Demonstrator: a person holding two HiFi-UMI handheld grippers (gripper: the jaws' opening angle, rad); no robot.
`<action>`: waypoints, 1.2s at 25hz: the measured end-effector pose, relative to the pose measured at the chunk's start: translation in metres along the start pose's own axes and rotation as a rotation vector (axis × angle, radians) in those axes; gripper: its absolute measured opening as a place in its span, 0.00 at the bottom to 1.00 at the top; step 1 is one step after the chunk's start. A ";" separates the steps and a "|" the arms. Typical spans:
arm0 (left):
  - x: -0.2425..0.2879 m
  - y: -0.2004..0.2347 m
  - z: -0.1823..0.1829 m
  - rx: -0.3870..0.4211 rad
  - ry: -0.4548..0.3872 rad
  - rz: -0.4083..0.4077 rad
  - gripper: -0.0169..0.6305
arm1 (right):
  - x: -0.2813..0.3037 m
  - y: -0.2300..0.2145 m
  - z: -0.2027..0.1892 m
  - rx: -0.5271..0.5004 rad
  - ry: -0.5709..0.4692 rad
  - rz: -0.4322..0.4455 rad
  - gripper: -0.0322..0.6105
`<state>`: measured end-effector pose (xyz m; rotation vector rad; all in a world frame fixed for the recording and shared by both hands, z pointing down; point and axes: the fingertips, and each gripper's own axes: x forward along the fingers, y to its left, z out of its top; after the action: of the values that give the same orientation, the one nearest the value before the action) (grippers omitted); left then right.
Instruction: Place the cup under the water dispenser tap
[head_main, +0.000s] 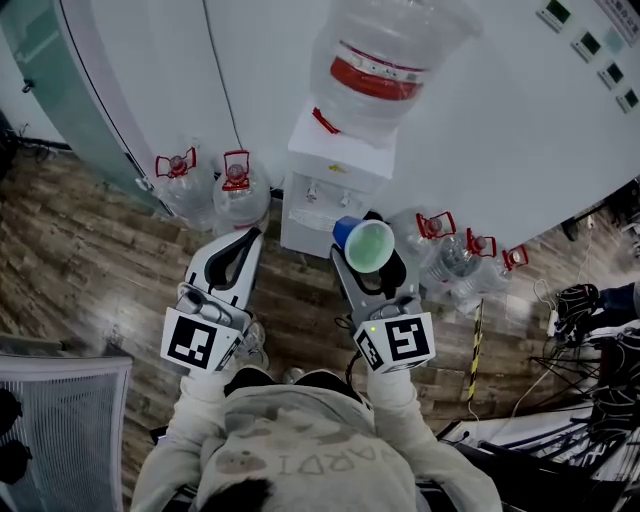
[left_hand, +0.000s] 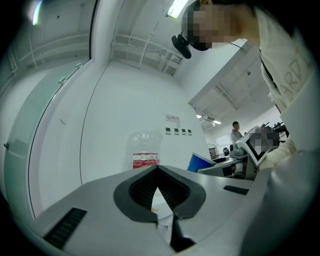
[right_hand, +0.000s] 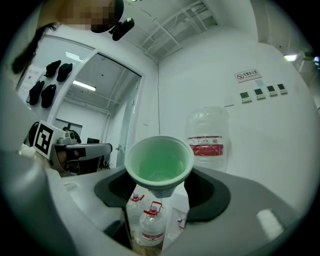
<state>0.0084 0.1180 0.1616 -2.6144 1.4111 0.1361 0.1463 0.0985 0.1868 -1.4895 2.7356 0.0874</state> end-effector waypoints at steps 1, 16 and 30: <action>0.004 0.006 -0.001 -0.001 0.000 -0.005 0.03 | 0.007 -0.001 -0.001 0.001 0.002 -0.004 0.53; 0.057 0.100 -0.021 -0.015 0.006 -0.120 0.03 | 0.101 -0.006 -0.011 0.022 0.010 -0.130 0.53; 0.088 0.148 -0.053 -0.035 0.018 -0.224 0.03 | 0.158 -0.012 -0.050 0.015 0.073 -0.232 0.53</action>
<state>-0.0669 -0.0443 0.1847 -2.7858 1.1200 0.1091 0.0702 -0.0438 0.2288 -1.8275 2.5863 0.0068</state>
